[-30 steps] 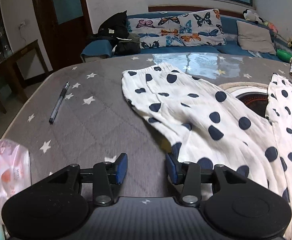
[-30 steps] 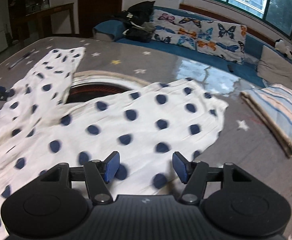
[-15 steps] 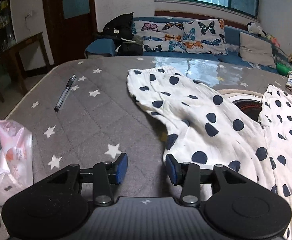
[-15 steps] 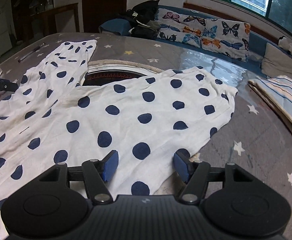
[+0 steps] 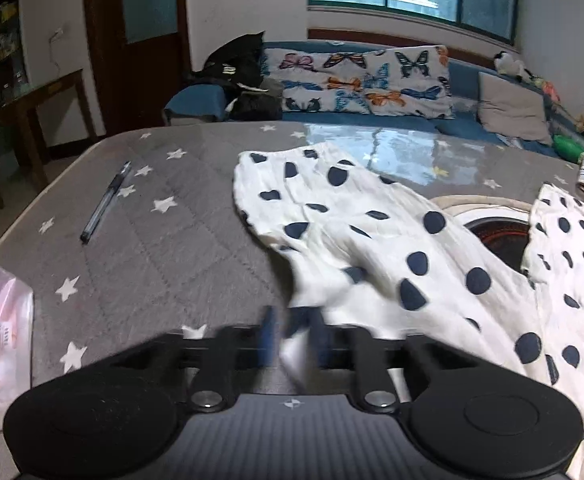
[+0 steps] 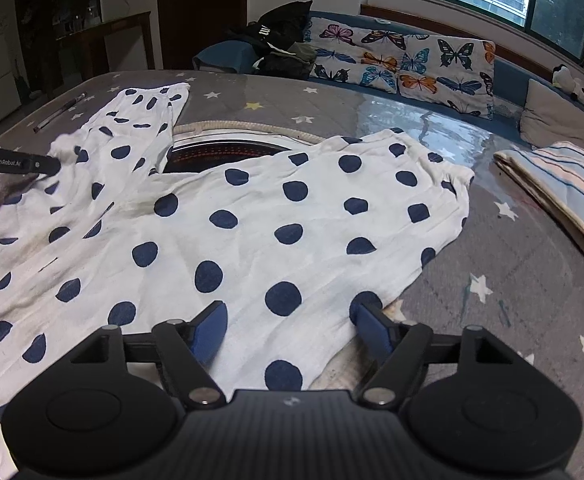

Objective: Fold clothes

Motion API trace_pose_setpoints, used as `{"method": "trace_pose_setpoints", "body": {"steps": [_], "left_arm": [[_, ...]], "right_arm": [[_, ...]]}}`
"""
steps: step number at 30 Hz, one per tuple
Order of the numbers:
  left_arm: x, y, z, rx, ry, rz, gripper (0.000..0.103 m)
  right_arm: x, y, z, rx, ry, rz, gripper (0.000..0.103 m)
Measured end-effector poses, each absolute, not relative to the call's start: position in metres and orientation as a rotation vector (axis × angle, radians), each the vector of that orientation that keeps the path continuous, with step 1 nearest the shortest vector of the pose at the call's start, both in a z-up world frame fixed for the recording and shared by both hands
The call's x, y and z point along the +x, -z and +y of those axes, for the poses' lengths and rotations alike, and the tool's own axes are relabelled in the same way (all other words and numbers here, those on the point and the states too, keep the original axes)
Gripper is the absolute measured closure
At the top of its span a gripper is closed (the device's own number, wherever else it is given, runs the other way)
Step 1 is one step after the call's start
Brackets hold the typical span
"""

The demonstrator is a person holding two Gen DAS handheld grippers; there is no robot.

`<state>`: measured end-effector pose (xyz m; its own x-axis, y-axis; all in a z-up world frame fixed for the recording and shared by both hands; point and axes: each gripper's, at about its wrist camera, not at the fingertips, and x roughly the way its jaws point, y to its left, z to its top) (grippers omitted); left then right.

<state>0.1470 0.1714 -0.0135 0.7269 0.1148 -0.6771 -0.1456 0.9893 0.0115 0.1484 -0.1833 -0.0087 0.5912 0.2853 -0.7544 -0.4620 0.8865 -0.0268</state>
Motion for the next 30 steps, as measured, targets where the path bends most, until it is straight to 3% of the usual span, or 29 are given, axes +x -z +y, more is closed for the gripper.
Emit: {"method": "trace_pose_setpoints", "body": {"steps": [3, 10, 14, 17, 19, 26, 30], "left_arm": [[0.141, 0.011, 0.176, -0.024, -0.187, 0.732, 0.1], [0.127, 0.012, 0.2, -0.048, -0.236, 0.761, 0.098], [0.111, 0.005, 0.205, -0.107, -0.224, 0.776, 0.087], [0.087, -0.003, 0.197, -0.136, -0.159, 0.783, 0.073], [0.067, -0.007, 0.187, -0.156, -0.107, 0.8, 0.058], [0.016, -0.003, 0.152, -0.143, -0.015, 0.836, 0.061], [0.008, 0.001, 0.142, -0.122, -0.002, 0.843, 0.09]], "right_arm": [[0.148, 0.009, -0.185, -0.237, -0.441, 0.832, 0.028], [0.147, 0.008, -0.19, -0.241, -0.44, 0.828, 0.027], [0.137, 0.001, -0.189, -0.257, -0.458, 0.819, 0.028], [0.12, -0.008, -0.186, -0.271, -0.497, 0.806, 0.028], [0.106, -0.013, -0.184, -0.283, -0.528, 0.799, 0.028], [0.061, -0.027, -0.173, -0.298, -0.643, 0.777, 0.029], [0.043, -0.024, -0.16, -0.325, -0.71, 0.771, 0.034]]}}
